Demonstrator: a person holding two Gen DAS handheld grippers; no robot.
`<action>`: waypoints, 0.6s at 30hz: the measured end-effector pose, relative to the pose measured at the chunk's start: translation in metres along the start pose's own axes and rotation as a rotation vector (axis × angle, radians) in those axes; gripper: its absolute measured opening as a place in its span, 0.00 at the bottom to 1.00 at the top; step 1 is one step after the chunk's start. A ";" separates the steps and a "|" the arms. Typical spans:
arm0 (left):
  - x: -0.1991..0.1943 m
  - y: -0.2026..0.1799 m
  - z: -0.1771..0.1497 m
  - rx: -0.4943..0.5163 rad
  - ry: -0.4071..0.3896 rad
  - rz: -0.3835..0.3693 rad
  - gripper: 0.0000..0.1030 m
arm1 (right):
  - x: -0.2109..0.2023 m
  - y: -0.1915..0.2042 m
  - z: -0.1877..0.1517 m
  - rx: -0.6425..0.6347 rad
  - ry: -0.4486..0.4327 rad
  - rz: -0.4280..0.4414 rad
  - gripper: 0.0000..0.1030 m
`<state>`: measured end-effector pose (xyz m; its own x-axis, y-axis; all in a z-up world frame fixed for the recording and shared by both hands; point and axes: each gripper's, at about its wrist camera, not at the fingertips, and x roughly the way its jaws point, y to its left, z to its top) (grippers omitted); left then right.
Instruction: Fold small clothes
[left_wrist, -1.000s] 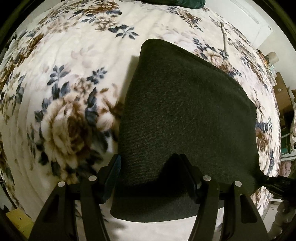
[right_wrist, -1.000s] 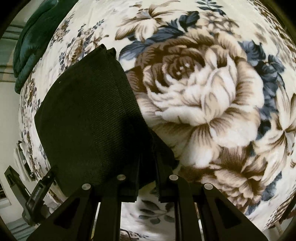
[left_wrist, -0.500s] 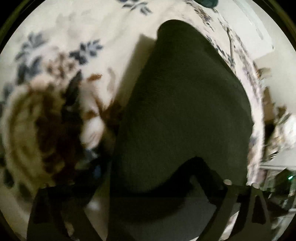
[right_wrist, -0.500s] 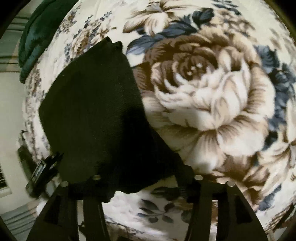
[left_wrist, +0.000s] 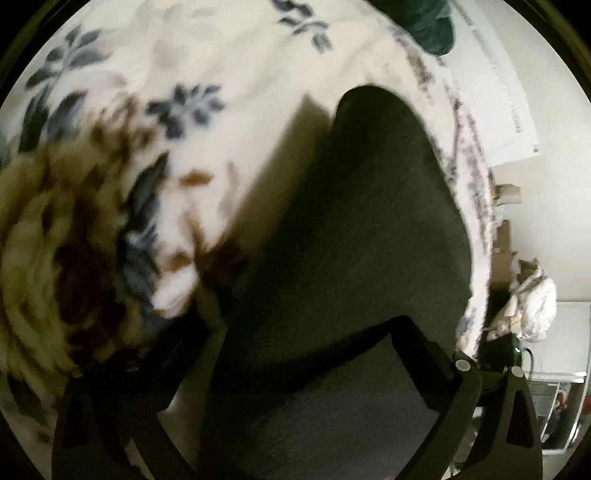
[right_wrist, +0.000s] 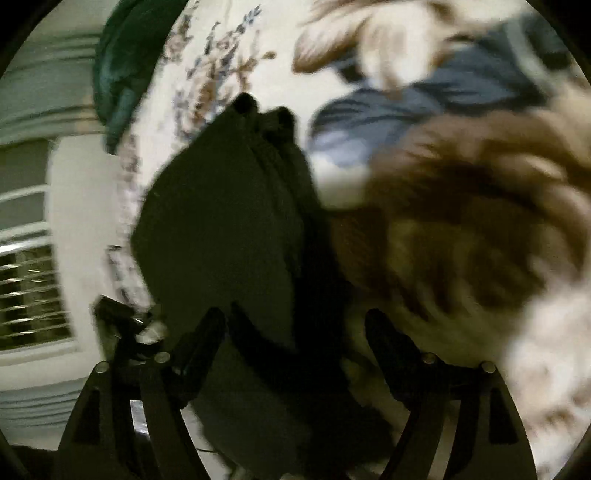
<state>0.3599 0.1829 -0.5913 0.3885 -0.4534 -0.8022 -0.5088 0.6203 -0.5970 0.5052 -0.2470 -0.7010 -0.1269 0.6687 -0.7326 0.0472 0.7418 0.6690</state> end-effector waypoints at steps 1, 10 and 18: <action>0.002 -0.003 0.001 0.021 -0.002 -0.004 1.00 | 0.007 0.004 0.004 -0.009 0.020 0.065 0.72; -0.004 -0.040 0.016 0.240 -0.023 0.018 0.28 | 0.058 0.036 0.015 -0.014 0.072 0.092 0.20; -0.024 -0.078 0.038 0.304 -0.023 0.025 0.20 | 0.023 0.071 0.001 -0.015 -0.031 0.060 0.17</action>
<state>0.4198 0.1698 -0.5254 0.3973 -0.4231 -0.8144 -0.2667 0.7958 -0.5436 0.5069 -0.1784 -0.6706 -0.0939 0.7132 -0.6947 0.0390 0.6999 0.7132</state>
